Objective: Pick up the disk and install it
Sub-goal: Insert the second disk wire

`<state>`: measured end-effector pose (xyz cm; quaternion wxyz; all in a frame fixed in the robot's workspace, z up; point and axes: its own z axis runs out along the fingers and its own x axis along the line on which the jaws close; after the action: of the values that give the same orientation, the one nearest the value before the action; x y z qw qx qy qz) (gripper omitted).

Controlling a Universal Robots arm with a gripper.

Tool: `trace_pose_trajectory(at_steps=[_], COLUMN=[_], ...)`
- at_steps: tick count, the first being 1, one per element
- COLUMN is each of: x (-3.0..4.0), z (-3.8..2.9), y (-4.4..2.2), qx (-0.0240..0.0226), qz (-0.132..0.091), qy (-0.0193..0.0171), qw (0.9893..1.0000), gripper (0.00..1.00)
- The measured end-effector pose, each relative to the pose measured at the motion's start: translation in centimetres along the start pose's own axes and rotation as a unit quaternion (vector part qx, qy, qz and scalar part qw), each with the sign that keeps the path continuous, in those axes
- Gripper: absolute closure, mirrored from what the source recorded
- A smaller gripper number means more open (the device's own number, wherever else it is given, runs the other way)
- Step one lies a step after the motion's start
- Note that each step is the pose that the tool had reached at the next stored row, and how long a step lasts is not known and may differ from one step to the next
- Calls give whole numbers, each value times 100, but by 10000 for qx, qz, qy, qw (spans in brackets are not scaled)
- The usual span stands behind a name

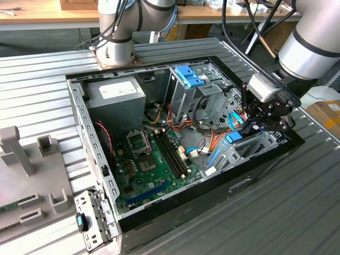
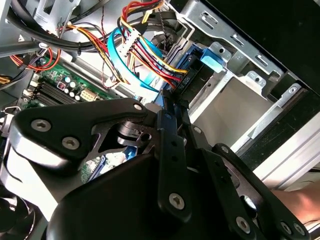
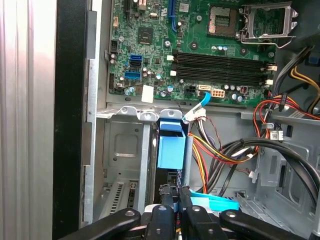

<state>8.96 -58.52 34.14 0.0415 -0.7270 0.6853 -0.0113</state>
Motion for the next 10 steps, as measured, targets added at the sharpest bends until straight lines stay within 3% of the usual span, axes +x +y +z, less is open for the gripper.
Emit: trace_pose_trajectory(at_steps=[1, 3, 5, 7, 10], x=[0, 0, 0, -9, -32], z=[1, 1, 0, -103, -141], y=[0, 0, 0, -8, -3], qx=[0, 0, 0, 0, 0], qz=[0, 0, 0, 0, 0], qy=[-1, -2, -1, -1, -9], qw=[10000, 10000, 10000, 10000, 10000], gripper=[82, 70, 70, 70, 70])
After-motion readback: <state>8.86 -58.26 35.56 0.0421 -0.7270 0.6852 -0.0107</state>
